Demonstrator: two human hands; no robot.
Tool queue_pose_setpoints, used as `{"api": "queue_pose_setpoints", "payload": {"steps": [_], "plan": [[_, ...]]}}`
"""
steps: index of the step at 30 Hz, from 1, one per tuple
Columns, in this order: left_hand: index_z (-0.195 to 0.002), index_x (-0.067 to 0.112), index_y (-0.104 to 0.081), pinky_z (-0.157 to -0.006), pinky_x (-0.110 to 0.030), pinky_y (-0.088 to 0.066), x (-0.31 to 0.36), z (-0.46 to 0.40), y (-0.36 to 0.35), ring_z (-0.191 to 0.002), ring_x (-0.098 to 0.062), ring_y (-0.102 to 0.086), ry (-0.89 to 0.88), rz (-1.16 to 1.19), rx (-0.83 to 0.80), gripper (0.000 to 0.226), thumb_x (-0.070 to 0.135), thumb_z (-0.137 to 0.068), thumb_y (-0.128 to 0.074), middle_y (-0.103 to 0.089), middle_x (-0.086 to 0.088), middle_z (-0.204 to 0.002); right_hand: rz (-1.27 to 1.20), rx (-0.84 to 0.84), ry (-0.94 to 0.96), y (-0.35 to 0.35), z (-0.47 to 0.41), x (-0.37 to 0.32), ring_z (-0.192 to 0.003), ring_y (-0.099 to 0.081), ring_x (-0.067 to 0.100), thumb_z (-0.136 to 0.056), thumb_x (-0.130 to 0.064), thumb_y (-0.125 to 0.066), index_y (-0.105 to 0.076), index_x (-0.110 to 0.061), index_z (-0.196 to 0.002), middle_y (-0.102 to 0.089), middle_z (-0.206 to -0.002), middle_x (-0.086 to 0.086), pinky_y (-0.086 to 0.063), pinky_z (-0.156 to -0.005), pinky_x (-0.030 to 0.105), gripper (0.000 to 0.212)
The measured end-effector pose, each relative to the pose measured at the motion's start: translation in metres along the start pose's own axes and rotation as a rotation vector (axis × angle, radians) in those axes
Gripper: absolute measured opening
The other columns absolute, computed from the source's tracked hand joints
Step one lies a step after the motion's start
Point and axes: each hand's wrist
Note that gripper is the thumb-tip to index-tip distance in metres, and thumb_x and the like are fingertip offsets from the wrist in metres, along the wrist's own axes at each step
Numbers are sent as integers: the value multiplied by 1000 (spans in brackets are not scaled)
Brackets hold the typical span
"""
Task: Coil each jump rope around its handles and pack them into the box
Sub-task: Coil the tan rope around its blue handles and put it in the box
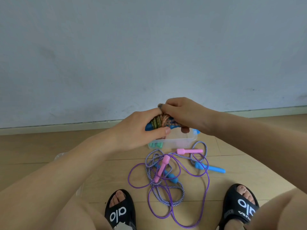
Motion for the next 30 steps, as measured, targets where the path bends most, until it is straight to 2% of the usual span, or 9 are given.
{"api": "queue_pose_setpoints", "payload": {"steps": [3, 6, 11, 13, 16, 18, 22, 26, 30], "plan": [[-120, 31, -55, -86, -33, -50, -2, 1, 1, -98, -6, -61, -3, -44, -13, 34, 41, -90, -66, -65, 14, -106, -160, -71, -89, 1, 0, 3, -49, -42, 12, -99, -37, -52, -52, -16, -71, -46, -66, 2, -37, -41, 23, 35], [-114, 32, -52, -82, -37, -50, 1, 2, -1, -91, -9, -60, 2, -90, -22, 29, 41, -90, -65, -64, 12, -99, -221, -70, -117, -1, -1, 6, -49, -43, 15, -98, -33, -55, -51, -14, -70, -47, -66, 7, -35, -39, 21, 34], [-111, 24, -48, -60, -12, -40, 8, 3, -3, -68, 7, -57, 5, -74, -86, 21, 39, -98, -53, -62, 31, -71, -182, 8, -106, 0, -1, 5, -48, -40, 16, -97, -37, -58, -51, -12, -75, -45, -66, 7, -36, -39, 19, 33], [-103, 20, -47, -57, -9, -38, 10, 1, 0, -61, 12, -54, 36, -33, -96, 16, 36, -100, -50, -57, 38, -61, -236, 67, -81, 7, 0, 1, -45, -39, 13, -96, -35, -59, -53, -10, -82, -47, -67, 5, -37, -40, 21, 29], [-102, 23, -49, -57, -15, -39, 5, 1, 3, -57, 4, -53, 83, -2, -111, 17, 40, -99, -48, -61, 26, -61, -217, 109, 8, 19, 5, -6, -49, -42, 14, -98, -31, -56, -62, -5, -92, -54, -74, 7, -41, -44, 25, 27], [-106, 26, -53, -62, -28, -47, 0, -1, 4, -59, -3, -53, 115, 21, -116, 19, 42, -99, -49, -63, 19, -65, -93, 137, 97, 27, 10, -11, -54, -47, 15, -99, -28, -52, -68, -13, -96, -63, -82, 5, -45, -49, 27, 22], [-103, 23, -56, -64, -32, -47, -3, -3, 7, -58, -4, -53, 156, 58, -123, 22, 44, -98, -50, -63, 18, -67, 95, 117, 258, 33, 25, -16, -61, -54, 11, -96, -27, -56, -70, -34, -103, -68, -89, -17, -47, -58, 19, 17], [-89, 31, -48, -54, -8, -36, 5, -4, 4, -54, 12, -52, 136, -32, -164, 14, 35, -102, -47, -55, 36, -54, 288, 24, 355, 26, 30, -14, -77, -62, 3, -87, -37, -64, -59, -43, -124, -65, -111, -20, -50, -74, 19, 38], [-86, 30, -53, -62, -16, -41, 8, -5, -2, -67, 9, -56, 114, -99, -151, 18, 42, -99, -48, -60, 30, -67, 172, -67, 335, 18, 28, -15, -75, -65, 2, -85, -39, -70, -56, -45, -127, -65, -114, -17, -51, -74, 20, 45]]}}
Point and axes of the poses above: each hand's wrist, its own z-axis away from the middle knuckle, its own y-axis out of the back of the hand, x = y × z
